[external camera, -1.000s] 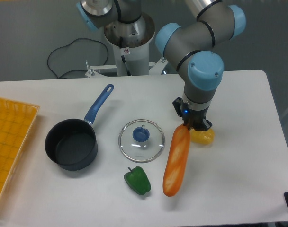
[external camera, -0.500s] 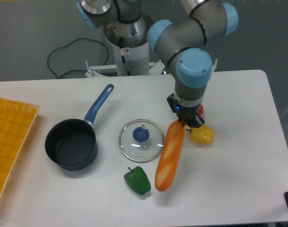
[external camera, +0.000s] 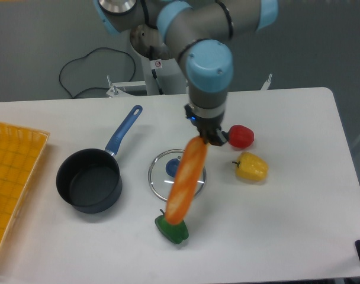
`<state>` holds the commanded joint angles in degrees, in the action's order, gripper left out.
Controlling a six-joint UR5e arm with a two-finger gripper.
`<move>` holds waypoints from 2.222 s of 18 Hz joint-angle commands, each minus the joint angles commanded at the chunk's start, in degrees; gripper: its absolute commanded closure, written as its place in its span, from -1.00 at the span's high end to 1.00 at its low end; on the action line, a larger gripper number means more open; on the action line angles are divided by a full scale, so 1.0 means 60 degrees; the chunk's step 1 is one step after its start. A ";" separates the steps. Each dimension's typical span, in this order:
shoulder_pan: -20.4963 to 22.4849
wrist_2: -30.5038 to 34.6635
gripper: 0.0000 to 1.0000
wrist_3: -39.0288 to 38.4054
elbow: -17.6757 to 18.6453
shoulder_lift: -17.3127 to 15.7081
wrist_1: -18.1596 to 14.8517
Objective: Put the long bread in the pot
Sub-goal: 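Lift the bread and carry it over the dark blue saucepan, then lower the bread end-first into the saucepan, tilting it down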
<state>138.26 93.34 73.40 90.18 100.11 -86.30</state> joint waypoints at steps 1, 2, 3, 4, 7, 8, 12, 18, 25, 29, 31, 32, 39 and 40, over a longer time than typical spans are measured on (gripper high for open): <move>-0.0205 0.0015 -1.00 -0.0074 0.0073 -0.0073 -0.0132; -0.0352 0.0087 -1.00 -0.0147 0.0233 -0.0190 -0.0177; -0.0397 0.0204 -1.00 -0.0206 0.0350 -0.0307 -0.0177; -0.0499 0.0249 -1.00 -0.0250 0.0410 -0.0395 -0.0206; -0.0997 0.0278 -1.00 -0.0616 0.0644 -0.0585 -0.0206; -0.1013 0.0278 -1.00 -0.0646 0.0703 -0.0644 -0.0206; -0.1567 0.0278 -1.00 -0.1025 0.0718 -0.0747 -0.0236; -0.2257 0.0278 -1.00 -0.1656 0.0747 -0.0762 -0.0206; -0.2624 0.0293 -1.00 -0.1671 0.0923 -0.0791 -0.0206; -0.2887 0.0833 -1.00 -0.1934 0.0996 -0.0660 -0.0206; -0.2946 0.0966 -1.00 -0.1964 0.1011 -0.0543 -0.0206; -0.2946 0.0981 -1.00 -0.2022 0.1011 -0.0484 -0.0206; -0.3209 0.0981 -1.00 -0.2272 0.0982 -0.0294 -0.0148; -0.3239 0.0981 -1.00 -0.2374 0.0981 -0.0221 -0.0133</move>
<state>118.83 99.23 59.16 96.06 98.78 -87.10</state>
